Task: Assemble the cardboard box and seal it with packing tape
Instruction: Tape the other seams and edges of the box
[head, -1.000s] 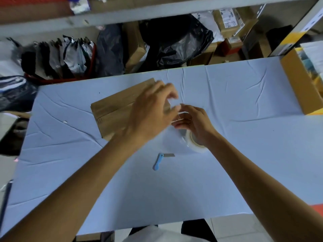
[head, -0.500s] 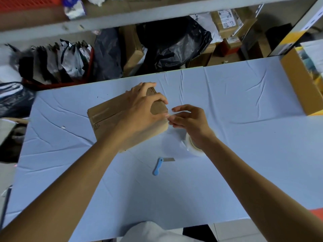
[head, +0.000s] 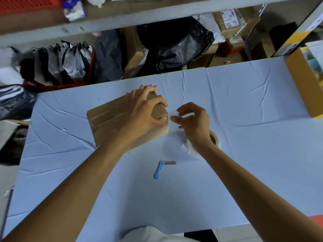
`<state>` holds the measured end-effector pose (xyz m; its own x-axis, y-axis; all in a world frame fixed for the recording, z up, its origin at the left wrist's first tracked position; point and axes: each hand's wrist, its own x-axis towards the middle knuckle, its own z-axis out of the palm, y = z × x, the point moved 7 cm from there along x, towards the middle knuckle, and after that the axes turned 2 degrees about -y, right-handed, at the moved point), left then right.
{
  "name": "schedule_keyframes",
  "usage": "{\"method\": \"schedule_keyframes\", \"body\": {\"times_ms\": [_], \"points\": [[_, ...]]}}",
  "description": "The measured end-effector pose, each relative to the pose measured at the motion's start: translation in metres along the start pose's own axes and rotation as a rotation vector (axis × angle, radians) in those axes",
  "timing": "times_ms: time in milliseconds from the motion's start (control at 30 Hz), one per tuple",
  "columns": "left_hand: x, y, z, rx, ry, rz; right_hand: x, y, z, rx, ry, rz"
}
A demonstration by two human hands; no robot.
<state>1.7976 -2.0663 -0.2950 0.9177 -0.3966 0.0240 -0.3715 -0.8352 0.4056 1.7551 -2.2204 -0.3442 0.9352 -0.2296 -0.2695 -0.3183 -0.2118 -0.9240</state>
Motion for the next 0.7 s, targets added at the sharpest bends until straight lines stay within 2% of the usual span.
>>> {"method": "schedule_keyframes", "body": {"times_ms": [167, 333, 533, 700], "points": [[-0.003, 0.005, 0.005, 0.062, 0.045, 0.029, -0.012, -0.002, 0.0, -0.022, 0.087, -0.031], [-0.003, 0.003, 0.003, 0.043, 0.078, 0.023, -0.028, -0.003, 0.013, 0.087, 0.173, -0.051], [-0.004, 0.001, 0.003, 0.012, 0.069, 0.007, -0.033, -0.012, 0.025, 0.091, 0.097, -0.148], [-0.002, -0.001, 0.004, -0.063, 0.051, -0.055, -0.04, -0.015, 0.034, 0.073, 0.124, -0.162]]}}
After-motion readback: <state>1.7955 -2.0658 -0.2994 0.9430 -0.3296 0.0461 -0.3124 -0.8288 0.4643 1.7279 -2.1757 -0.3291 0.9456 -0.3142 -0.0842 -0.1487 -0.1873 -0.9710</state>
